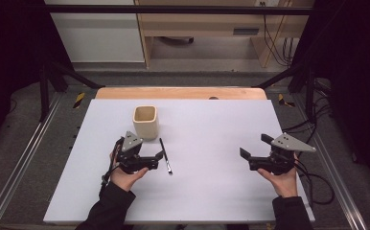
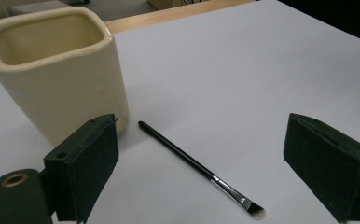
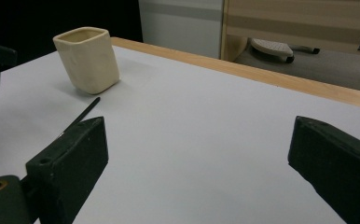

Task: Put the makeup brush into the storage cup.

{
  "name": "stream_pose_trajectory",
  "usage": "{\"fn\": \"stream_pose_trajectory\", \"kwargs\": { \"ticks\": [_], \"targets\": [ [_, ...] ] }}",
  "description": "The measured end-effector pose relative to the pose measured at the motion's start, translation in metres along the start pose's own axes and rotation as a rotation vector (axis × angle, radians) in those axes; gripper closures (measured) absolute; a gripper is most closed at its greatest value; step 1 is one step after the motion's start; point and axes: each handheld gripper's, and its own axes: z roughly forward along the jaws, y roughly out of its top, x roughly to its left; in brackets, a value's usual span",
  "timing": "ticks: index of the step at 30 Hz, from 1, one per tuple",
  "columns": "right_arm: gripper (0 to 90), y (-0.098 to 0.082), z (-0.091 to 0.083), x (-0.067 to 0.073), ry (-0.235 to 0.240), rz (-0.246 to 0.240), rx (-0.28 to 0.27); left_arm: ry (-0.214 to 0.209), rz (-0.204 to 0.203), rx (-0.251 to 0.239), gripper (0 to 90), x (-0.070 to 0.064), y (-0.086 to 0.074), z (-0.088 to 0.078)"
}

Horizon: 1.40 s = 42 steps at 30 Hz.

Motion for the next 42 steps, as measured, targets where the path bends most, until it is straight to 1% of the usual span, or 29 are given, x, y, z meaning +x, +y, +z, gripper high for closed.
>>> {"fn": "stream_pose_trajectory", "kwargs": {
  "ticks": [1,2,3,4,6,7,8,9,11,15,16,20,23,29,30,31,34,35,36,37,38,40,42],
  "targets": [
    [5.2,0.0,0.0,0.0,0.0,0.003,0.0,0.001,0.001,0.004,10.0,-0.001,0.0,0.002],
    [5.2,0.0,0.0,0.0,-0.002,0.003,-0.001,0.011,0.002,0.013,10.4,-0.003,-0.001,0.008],
    [5.2,0.0,0.0,0.0,-0.002,0.003,-0.001,0.011,0.002,0.013,11.0,-0.003,-0.001,0.008],
    [5.2,0.0,0.0,0.0,-0.001,0.003,0.0,0.015,0.001,0.018,11.0,-0.003,-0.001,0.012],
    [5.1,0.0,0.0,0.0,-0.002,0.004,0.0,0.023,0.003,0.041,11.9,-0.004,-0.003,0.021],
    [5.1,0.0,0.0,0.0,-0.002,0.004,0.0,0.023,0.003,0.041,12.2,-0.004,-0.003,0.021],
    [5.2,0.0,0.0,0.0,0.001,0.007,-0.002,0.032,0.003,0.053,12.3,-0.006,-0.005,0.028],
    [5.2,0.0,0.0,0.0,0.001,0.007,-0.002,0.032,0.003,0.053,12.6,-0.006,-0.005,0.028],
    [5.2,0.0,0.001,0.0,0.002,0.007,-0.001,0.04,0.001,0.066,13.1,-0.006,-0.007,0.035],
    [5.1,-0.001,0.003,0.001,0.002,0.004,0.007,0.039,-0.031,0.09,14.1,-0.004,-0.009,0.046],
    [5.1,-0.001,0.003,0.001,0.001,0.002,0.009,0.049,-0.036,0.101,14.8,-0.003,-0.011,0.05],
    [5.1,-0.001,0.002,0.001,0.004,0.008,0.003,0.054,-0.044,0.113,16.8,-0.002,-0.013,0.054],
    [5.1,-0.001,0.002,0.0,0.005,0.009,-0.001,0.068,-0.045,0.134,19.3,0.0,-0.017,0.063],
    [5.1,-0.001,0.002,0.0,0.005,0.008,0.003,0.071,-0.053,0.155,24.6,0.0,-0.021,0.072],
    [5.1,-0.001,0.002,0.0,0.004,0.009,0.003,0.075,-0.047,0.173,25.5,0.0,-0.023,0.076],
    [5.1,-0.001,0.002,0.0,0.004,0.009,0.002,0.075,-0.047,0.173,26.3,0.0,-0.023,0.076],
    [5.1,0.0,0.0,0.0,0.006,0.011,-0.003,0.08,-0.036,0.199,30.1,-0.002,-0.026,0.08],
    [5.1,0.0,0.0,0.0,0.006,0.011,-0.003,0.08,-0.036,0.199,31.2,-0.002,-0.026,0.08],
    [5.2,0.0,0.0,-0.001,0.004,0.012,-0.005,0.08,-0.028,0.208,32.4,-0.002,-0.026,0.08],
    [5.2,0.0,0.0,-0.001,0.004,0.012,-0.005,0.083,-0.032,0.209,32.4,-0.003,-0.027,0.081],
    [5.1,0.0,0.0,-0.001,0.004,0.011,-0.008,0.082,-0.031,0.218,35.6,-0.003,-0.027,0.081],
    [5.1,0.0,0.0,-0.001,0.004,0.01,-0.008,0.08,-0.034,0.224,36.8,-0.003,-0.029,0.083],
    [5.1,0.0,0.0,-0.001,0.004,0.013,-0.004,0.081,-0.024,0.244,41.4,-0.003,-0.029,0.083]
  ]
}}
